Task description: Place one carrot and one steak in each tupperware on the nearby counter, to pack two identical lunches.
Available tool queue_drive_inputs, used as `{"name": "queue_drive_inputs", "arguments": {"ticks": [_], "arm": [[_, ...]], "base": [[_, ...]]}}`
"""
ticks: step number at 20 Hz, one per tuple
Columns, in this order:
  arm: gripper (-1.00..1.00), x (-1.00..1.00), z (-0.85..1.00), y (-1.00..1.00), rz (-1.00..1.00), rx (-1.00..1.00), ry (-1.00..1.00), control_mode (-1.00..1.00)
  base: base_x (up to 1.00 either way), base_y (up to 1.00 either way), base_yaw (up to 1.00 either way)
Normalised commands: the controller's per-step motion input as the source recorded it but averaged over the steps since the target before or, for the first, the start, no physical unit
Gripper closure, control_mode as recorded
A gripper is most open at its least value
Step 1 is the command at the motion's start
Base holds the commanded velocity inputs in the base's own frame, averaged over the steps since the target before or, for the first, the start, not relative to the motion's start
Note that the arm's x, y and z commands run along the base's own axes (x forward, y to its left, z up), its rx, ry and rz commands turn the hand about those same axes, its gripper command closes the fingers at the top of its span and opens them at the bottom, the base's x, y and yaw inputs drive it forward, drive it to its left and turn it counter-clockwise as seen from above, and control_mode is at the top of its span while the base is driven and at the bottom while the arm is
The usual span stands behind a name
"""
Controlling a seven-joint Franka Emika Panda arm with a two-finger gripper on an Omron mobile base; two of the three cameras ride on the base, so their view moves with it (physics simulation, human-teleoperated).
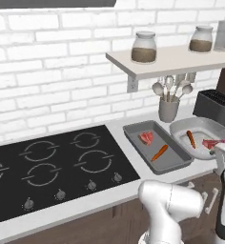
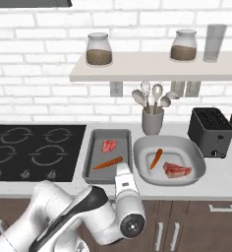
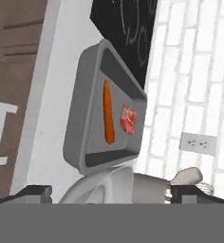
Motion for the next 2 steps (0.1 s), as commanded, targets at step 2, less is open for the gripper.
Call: {"name": "queue_drive_inputs", "arguments": {"ticks": [2], "arm": [[-1.00,-0.39,0.00,-0.31,0.00,0.14,-0.10,-1.00]], "base": [[0.00,0.00,0.00]]}}
